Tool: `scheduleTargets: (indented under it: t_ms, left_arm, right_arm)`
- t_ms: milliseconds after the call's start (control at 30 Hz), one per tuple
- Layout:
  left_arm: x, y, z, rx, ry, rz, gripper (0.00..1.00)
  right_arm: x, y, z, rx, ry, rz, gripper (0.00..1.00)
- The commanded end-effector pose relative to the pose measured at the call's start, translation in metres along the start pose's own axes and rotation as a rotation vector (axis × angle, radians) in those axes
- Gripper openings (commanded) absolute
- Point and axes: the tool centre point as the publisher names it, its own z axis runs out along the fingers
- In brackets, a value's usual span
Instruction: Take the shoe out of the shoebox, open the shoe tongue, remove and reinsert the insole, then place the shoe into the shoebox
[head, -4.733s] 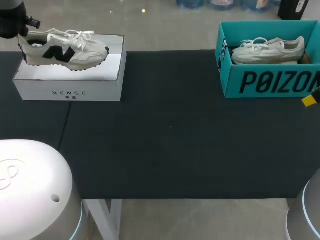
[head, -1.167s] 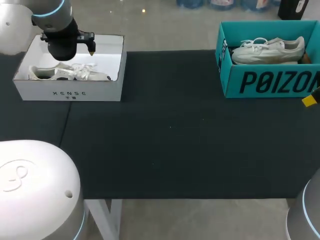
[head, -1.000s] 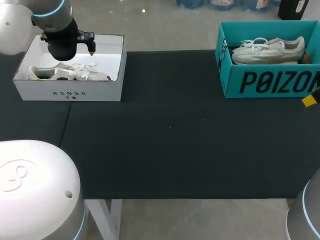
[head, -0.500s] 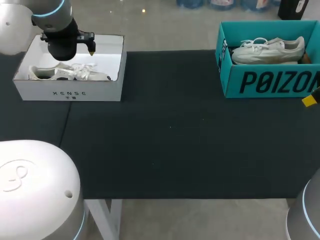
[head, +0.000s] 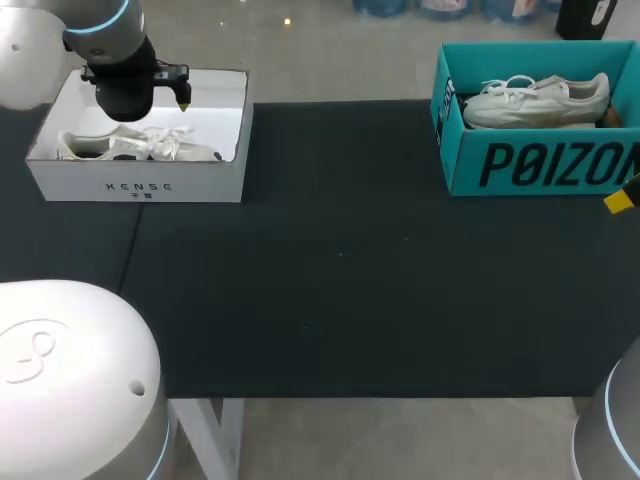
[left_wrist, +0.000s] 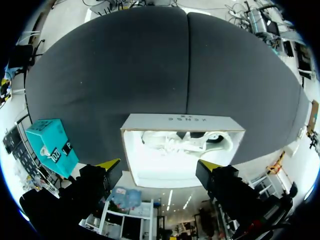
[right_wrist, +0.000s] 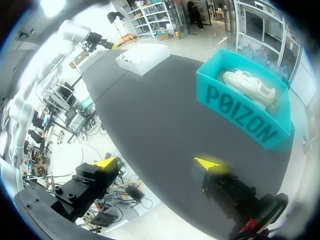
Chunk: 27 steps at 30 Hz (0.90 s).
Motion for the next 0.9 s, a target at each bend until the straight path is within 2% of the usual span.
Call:
scheduleTargets:
  t_ms: [33,200,367,667,900]
  left_arm:
    - [0.000,0.000,0.000,-0.001,0.000,0.001,1.00]
    - [0.000,0.000,0.000,-0.001,0.000,0.001,1.00]
    - [0.000,0.000,0.000,-0.001,0.000,0.001,1.00]
    - [0.000,0.000,0.000,-0.001,0.000,0.001,1.00]
    - [0.000,0.000,0.000,-0.001,0.000,0.001,1.00]
  right_arm:
    - [-0.023,0.013,-0.004,0.013,-0.023,0.002,1.00]
    - [-0.073,0.041,-0.012,0.028,-0.068,0.028,1.00]
    - [-0.107,0.073,-0.007,0.082,-0.149,0.046,1.00]
    - [-0.148,0.136,0.035,0.123,-0.248,0.158,1.00]
    - [-0.178,0.171,0.067,0.164,-0.316,0.300,1.00]
